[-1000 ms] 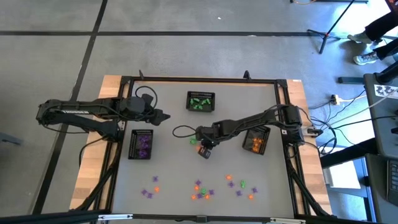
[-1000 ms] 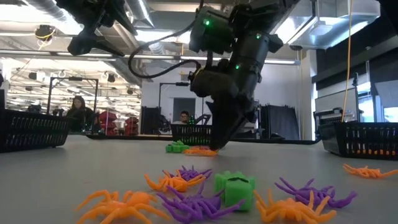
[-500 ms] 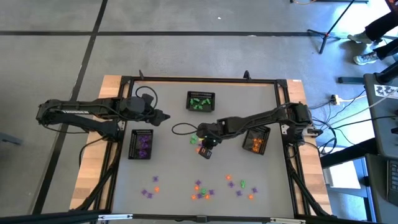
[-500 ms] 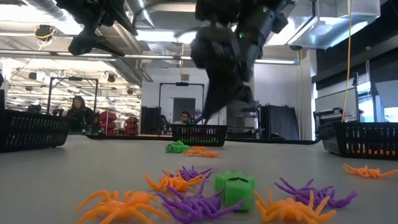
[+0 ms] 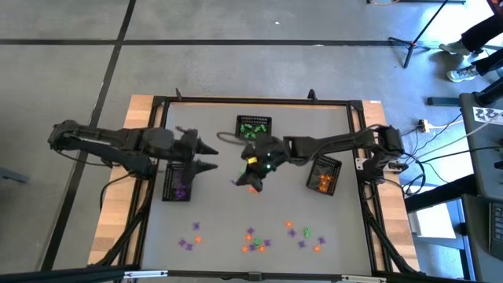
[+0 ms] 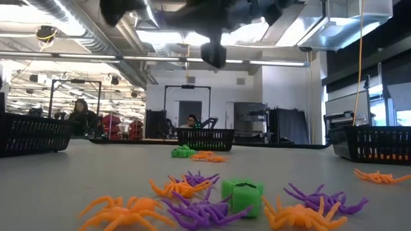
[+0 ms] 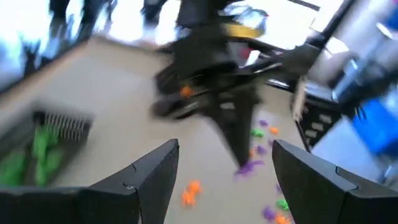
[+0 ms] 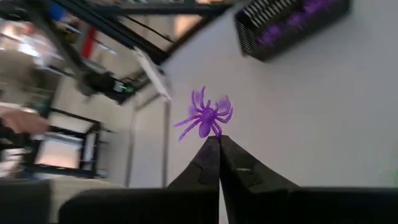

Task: Sort Halloween decoration
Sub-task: Put the violet spider toy into the left bin

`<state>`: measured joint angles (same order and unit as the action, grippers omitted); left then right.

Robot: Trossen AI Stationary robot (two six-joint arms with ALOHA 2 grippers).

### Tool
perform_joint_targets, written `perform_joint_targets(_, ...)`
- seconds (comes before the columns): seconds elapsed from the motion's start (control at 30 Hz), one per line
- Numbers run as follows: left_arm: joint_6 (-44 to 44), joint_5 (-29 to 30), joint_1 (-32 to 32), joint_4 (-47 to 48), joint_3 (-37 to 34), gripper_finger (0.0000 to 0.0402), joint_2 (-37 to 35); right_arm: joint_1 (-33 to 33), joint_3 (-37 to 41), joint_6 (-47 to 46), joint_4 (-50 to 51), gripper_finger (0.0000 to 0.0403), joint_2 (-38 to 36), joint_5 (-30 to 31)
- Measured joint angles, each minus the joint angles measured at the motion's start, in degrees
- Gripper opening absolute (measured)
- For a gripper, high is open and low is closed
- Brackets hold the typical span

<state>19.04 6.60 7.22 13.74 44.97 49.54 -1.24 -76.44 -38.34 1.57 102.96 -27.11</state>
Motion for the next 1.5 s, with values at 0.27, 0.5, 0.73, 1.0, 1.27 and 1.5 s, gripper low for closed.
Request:
perform_joint_targets(0.27,-15.13,7.21,8.12,-2.26,0.00,0.0250,2.52,2.15,0.00,-4.94,-6.93,0.0001,-0.02,-8.66)
perform_joint_targets(0.5,-16.93,9.23,9.44,-9.84,0.00,0.0250,9.07,2.39,0.00,-6.44,-9.31,0.0001,-0.02,-9.53)
perform_joint_targets(0.73,-18.22,8.77,9.44,-14.32,0.00,0.0245,13.67,2.39,-0.02,-6.46,-9.25,0.0001,-0.02,-9.48)
perform_joint_targets(1.0,-18.22,7.42,9.44,-14.38,0.00,0.0175,14.40,2.39,-0.02,-6.46,-9.20,0.0001,-0.02,-9.40)
perform_joint_targets(1.27,-18.22,5.71,9.44,-14.23,0.00,0.0060,14.40,2.39,-0.01,-6.46,-9.18,0.0001,-0.02,-9.38)
perform_joint_targets(1.5,-18.22,5.71,9.44,-14.19,0.00,0.0008,14.40,2.34,0.00,-7.00,-9.05,0.0001,-0.02,-8.58)
